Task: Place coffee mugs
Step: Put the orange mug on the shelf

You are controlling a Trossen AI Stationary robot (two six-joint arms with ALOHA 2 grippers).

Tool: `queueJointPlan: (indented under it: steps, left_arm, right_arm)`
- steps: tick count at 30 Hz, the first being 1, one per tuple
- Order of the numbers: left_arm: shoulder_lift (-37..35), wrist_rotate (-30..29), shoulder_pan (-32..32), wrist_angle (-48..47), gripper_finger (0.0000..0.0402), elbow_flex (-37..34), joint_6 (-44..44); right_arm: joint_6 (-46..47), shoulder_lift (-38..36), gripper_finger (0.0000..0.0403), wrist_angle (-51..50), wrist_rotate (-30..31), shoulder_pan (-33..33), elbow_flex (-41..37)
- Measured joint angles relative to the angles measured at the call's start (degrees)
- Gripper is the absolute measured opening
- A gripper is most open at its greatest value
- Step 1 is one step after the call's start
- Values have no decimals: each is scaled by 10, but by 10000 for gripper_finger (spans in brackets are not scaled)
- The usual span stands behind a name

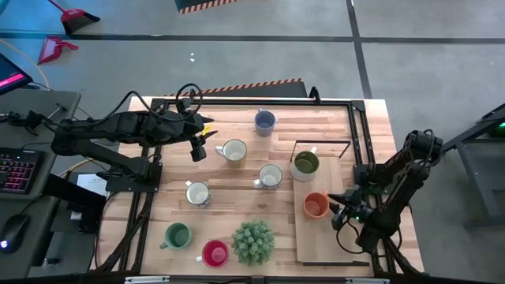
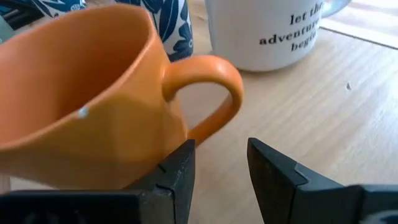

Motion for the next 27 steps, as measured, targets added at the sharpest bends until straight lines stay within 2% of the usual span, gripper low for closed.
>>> queueJointPlan:
  steps: [7, 15, 22, 27]
  left_arm:
    - [0, 0, 0, -1, 161, 0, 0]
    - [0, 0, 0, -4, 161, 0, 6]
    - [0, 0, 0, -4, 161, 0, 10]
    - [0, 0, 0, -4, 161, 0, 10]
  right_arm:
    - [0, 0, 131, 24, -20, 26, 0]
    - [-7, 0, 118, 66, -10, 49, 0]
    - [-13, 0, 86, 90, 60, 48, 0]
    - [-23, 0, 81, 119, 59, 42, 0]
